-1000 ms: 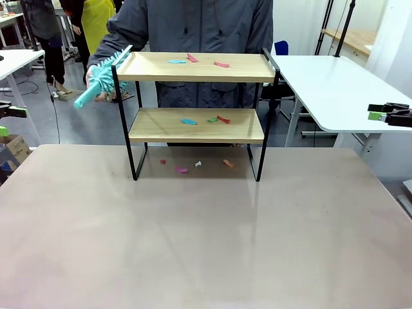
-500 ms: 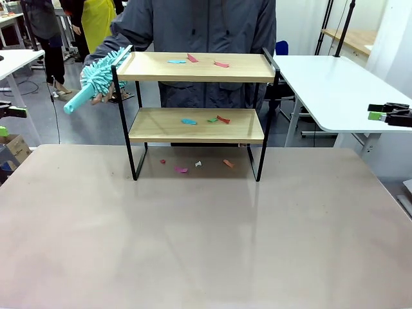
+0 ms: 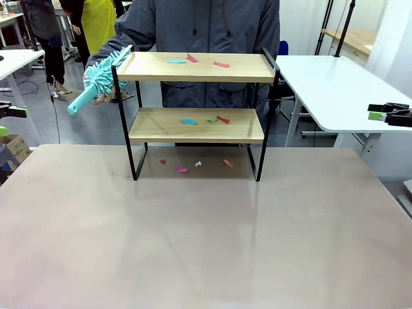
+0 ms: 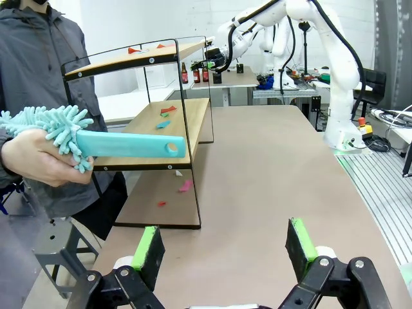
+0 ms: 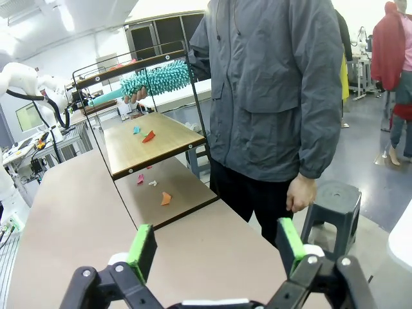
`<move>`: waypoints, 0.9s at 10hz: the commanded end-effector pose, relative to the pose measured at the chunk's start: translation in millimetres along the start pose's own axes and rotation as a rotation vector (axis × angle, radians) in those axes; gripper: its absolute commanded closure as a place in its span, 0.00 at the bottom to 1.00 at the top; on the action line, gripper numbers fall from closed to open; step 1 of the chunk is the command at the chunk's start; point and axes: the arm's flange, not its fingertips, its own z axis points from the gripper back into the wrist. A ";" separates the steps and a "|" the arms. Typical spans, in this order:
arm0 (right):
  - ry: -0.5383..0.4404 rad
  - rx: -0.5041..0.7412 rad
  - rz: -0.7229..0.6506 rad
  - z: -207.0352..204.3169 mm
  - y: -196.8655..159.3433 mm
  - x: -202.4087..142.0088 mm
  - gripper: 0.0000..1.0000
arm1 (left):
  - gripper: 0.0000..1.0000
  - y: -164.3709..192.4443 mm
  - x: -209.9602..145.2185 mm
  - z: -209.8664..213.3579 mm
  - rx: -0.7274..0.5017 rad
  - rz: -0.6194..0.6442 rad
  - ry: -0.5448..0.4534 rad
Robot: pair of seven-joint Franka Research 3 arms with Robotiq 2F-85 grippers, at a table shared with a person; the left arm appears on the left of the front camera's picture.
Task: Clean the shelf.
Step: Pick up the Duster handed by the human.
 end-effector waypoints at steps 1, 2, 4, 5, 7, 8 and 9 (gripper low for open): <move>-0.006 0.000 0.003 -1.6 1.1 2.5 0.00 | 0.00 -0.2 -0.1 -0.4 -0.008 -0.005 0.013; -0.006 0.000 0.003 -1.6 1.1 2.5 0.00 | 0.00 -0.2 -0.1 -0.4 -0.008 -0.005 0.013; -0.006 0.000 0.003 -1.6 1.1 2.5 0.00 | 0.00 -4.4 27.7 -5.6 0.037 0.007 0.037; -0.006 0.000 0.003 -1.6 1.1 2.5 0.00 | 0.00 -9.9 59.6 -10.8 0.065 0.003 0.068; -0.006 0.000 0.003 -1.6 1.1 2.5 0.00 | 0.00 -22.1 126.7 -33.0 0.131 0.052 0.174; -0.006 0.000 0.003 -1.6 1.1 2.5 0.00 | 0.00 -26.5 154.6 -48.0 0.201 0.156 0.242; -0.006 0.000 0.003 -1.6 1.1 2.5 0.00 | 0.00 -35.3 176.4 -68.8 0.245 0.207 0.341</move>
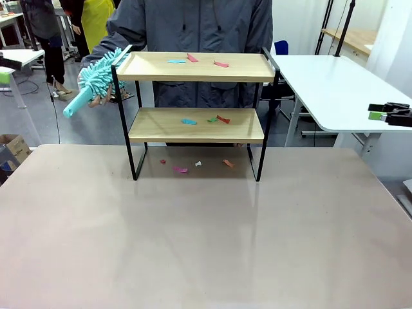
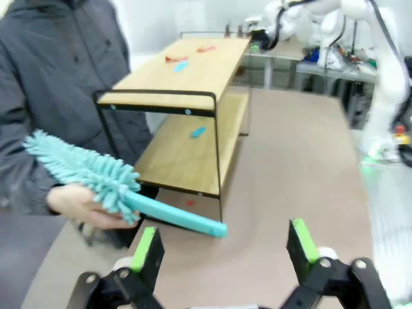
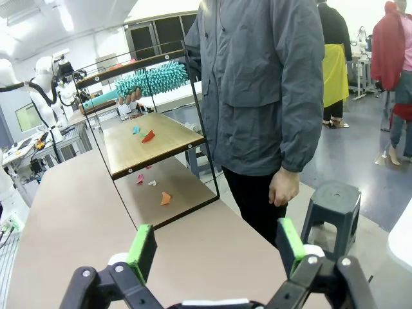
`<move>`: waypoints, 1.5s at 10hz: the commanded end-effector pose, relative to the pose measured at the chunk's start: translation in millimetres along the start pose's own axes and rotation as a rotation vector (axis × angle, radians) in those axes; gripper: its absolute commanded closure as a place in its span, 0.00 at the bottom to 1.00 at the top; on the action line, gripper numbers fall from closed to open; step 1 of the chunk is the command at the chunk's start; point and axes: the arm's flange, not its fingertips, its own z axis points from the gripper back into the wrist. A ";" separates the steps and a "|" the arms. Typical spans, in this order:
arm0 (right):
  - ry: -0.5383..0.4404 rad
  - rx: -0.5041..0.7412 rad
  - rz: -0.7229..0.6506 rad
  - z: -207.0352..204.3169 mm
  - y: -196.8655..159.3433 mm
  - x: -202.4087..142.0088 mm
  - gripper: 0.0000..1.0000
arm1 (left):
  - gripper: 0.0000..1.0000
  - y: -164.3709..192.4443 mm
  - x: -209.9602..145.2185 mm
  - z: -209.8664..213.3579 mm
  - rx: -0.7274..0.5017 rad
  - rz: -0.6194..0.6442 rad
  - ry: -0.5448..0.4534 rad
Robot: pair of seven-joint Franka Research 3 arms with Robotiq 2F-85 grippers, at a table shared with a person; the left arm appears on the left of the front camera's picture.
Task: Clean the shelf.
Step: Pick up the Duster handed by the human.
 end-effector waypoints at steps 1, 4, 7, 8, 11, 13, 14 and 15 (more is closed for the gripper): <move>-0.006 0.001 0.004 -2.5 1.4 2.9 0.00 | 0.00 -38.4 31.1 -40.4 0.084 0.121 0.190; -0.006 0.001 0.004 -2.5 1.4 2.9 0.00 | 0.00 -77.5 72.6 -93.0 0.378 0.386 0.302; -0.006 0.001 0.004 -2.5 1.4 2.9 0.00 | 0.00 -73.2 71.4 -131.3 0.576 0.508 0.404; -0.006 0.001 0.004 -2.5 1.4 2.9 0.00 | 0.00 -67.3 68.7 -133.9 0.610 0.516 0.410; -0.006 0.001 0.004 -2.5 1.4 2.9 0.00 | 0.00 -80.0 73.0 -127.1 0.550 0.450 0.369; -0.006 0.001 0.004 -2.5 1.4 2.9 0.00 | 0.00 -81.0 70.6 -137.9 0.633 0.458 0.425; -0.006 0.001 0.004 -2.5 1.4 2.9 0.00 | 0.00 -84.5 77.7 -143.2 0.644 0.445 0.480; -0.006 0.001 0.004 -2.5 1.4 2.9 0.00 | 0.00 -78.9 82.0 -151.1 0.668 0.463 0.558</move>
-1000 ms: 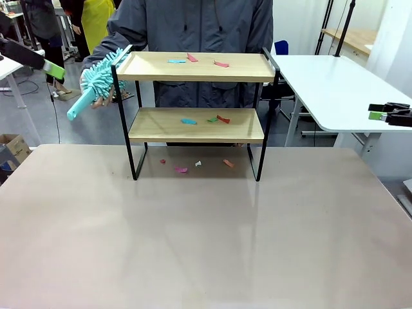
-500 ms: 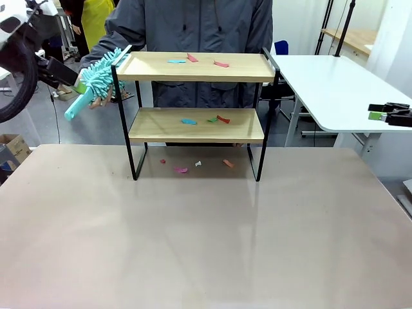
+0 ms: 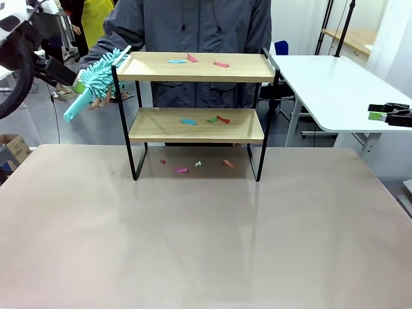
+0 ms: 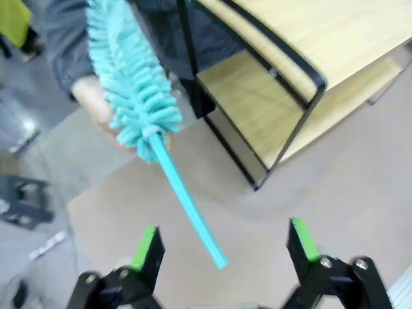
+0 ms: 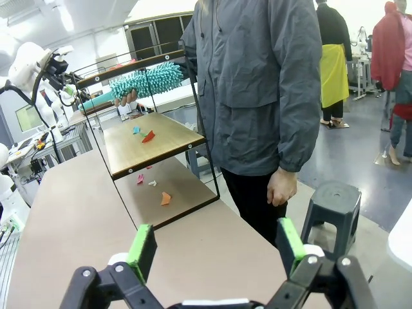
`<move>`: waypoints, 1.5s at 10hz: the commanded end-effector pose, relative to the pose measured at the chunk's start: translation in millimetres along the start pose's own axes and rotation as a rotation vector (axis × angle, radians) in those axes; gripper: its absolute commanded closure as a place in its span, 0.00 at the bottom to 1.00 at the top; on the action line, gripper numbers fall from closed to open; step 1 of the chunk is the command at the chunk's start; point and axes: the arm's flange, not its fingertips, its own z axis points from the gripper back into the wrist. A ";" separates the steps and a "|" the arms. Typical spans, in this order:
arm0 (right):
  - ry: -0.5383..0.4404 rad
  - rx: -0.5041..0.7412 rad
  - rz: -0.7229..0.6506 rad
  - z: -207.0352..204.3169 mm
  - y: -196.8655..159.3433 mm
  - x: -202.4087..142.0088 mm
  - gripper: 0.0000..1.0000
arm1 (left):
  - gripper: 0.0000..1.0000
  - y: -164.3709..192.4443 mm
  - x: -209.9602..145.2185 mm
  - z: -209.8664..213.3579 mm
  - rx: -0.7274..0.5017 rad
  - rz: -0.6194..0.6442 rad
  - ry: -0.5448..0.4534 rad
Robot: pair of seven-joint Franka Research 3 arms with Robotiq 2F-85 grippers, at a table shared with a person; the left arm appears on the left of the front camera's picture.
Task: Clean the shelf.
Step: Pick up the Duster handed by the human.
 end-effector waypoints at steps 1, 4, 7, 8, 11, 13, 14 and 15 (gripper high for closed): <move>-0.005 0.001 0.004 -2.3 1.6 3.1 0.00 | 0.00 -9.4 14.6 -9.7 0.069 0.059 0.157; -0.005 0.001 0.004 -2.3 1.6 3.1 0.00 | 0.00 -9.5 18.4 -27.7 0.110 0.100 0.169; -0.005 0.001 0.004 -2.3 1.6 3.1 0.00 | 0.00 2.8 7.4 -42.5 0.127 0.148 0.124; -0.005 0.001 0.004 -2.3 1.6 3.1 0.00 | 0.00 6.4 1.9 -49.3 0.123 0.155 0.112; -0.005 0.001 0.004 -2.3 1.6 3.1 0.00 | 0.00 13.9 -13.3 -61.6 0.071 0.183 0.076; -0.005 0.001 0.004 -2.3 1.6 3.1 0.00 | 0.00 13.3 -16.4 -65.5 0.061 0.180 0.066; -0.005 0.001 0.004 -2.3 1.6 3.1 0.00 | 0.56 12.9 -15.3 -65.2 0.086 0.154 0.068; -0.005 0.001 0.004 -2.3 1.6 3.1 0.00 | 0.58 12.8 -14.8 -65.4 0.110 0.154 0.060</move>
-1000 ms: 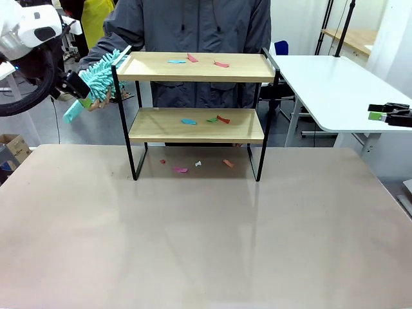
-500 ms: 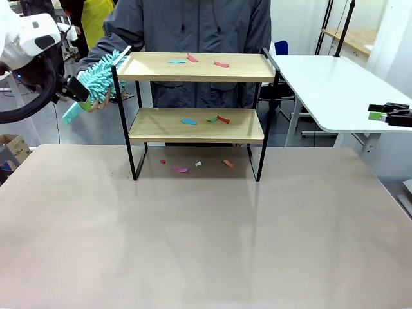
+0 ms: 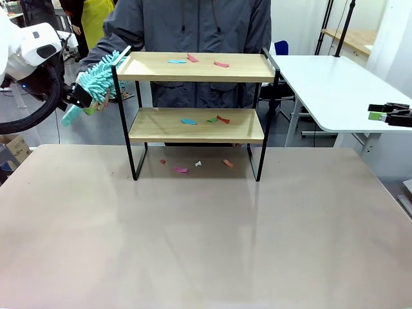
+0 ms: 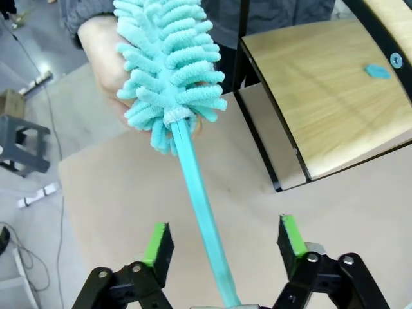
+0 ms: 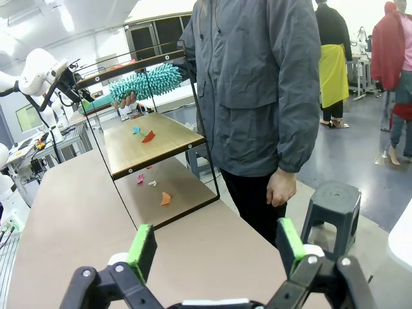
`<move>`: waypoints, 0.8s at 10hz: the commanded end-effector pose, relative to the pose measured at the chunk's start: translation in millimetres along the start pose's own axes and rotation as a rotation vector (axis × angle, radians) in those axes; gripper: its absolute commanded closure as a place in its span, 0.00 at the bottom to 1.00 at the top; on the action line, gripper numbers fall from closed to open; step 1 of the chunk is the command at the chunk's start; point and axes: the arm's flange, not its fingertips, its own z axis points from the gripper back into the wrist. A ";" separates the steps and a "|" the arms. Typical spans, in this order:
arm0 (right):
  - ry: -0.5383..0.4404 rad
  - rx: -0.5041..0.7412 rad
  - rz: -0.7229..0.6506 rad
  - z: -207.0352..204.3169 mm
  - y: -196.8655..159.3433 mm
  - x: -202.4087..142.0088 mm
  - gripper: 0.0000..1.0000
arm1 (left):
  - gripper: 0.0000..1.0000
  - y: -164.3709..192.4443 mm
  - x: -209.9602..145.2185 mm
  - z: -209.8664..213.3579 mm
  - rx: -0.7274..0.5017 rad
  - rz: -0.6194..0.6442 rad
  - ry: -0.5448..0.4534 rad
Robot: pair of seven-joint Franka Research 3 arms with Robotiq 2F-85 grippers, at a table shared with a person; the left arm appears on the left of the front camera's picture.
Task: Clean the shelf.
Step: Pick up the Duster handed by the human.
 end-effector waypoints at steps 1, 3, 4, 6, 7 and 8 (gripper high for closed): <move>-0.005 0.001 0.004 -2.3 1.6 3.1 0.00 | 1.00 4.4 -4.5 -2.1 0.025 -0.022 -0.026; -0.005 0.001 0.004 -2.3 1.6 3.1 0.00 | 0.75 5.9 -6.5 -6.1 0.042 -0.019 -0.021; -0.005 0.001 0.004 -2.3 1.6 3.1 0.00 | 0.86 6.2 -6.1 -7.9 0.054 -0.021 -0.017; -0.005 0.001 0.004 -2.3 1.6 3.1 0.00 | 1.00 5.7 -6.2 -9.4 0.066 -0.014 -0.018; -0.005 0.001 0.004 -2.3 1.6 3.1 0.00 | 1.00 5.2 -6.1 -7.9 0.075 -0.003 -0.027; -0.005 0.001 0.004 -2.3 1.6 3.1 0.00 | 1.00 4.6 -6.8 -5.2 0.082 0.009 -0.038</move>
